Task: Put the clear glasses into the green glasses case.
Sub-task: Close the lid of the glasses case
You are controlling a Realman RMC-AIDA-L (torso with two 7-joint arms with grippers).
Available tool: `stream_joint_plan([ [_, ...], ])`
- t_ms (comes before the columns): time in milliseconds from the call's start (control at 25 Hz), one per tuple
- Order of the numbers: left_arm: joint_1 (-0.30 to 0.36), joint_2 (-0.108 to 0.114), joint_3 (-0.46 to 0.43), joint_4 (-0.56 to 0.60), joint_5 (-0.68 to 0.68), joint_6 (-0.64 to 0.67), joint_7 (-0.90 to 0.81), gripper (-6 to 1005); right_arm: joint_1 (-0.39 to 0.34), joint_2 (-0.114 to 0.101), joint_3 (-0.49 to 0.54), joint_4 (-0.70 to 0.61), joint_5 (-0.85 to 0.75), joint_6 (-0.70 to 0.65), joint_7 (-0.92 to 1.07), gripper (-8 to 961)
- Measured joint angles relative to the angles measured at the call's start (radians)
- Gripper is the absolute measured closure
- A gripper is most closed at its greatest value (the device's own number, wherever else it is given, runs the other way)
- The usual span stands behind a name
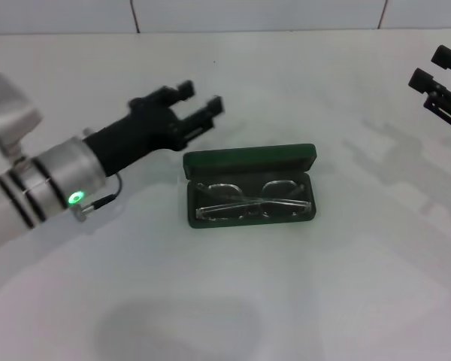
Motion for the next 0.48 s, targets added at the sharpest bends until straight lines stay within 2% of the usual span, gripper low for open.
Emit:
stream_joint_plan([
  [80, -0.043, 0.011, 0.000, 0.018, 0.092, -0.061, -0.103, 436, 0.002, 0.000, -0.006, 0.001, 0.000, 0.013, -0.001, 437],
  [160, -0.065, 0.012, -0.001, 0.053, 0.175, -0.124, -0.186, 374, 0.003, 0.000, -0.009, 0.003, 0.000, 0.017, -0.001, 423],
  [320, -0.074, 0.004, -0.004, 0.129, 0.282, -0.204, -0.280, 251, 0.009, -0.001, -0.009, 0.020, 0.000, 0.027, -0.012, 404],
  [480, -0.076, -0.007, -0.004, 0.180, 0.370, -0.229, -0.334, 195, 0.010, 0.000, -0.009, 0.025, -0.004, 0.028, -0.019, 396],
])
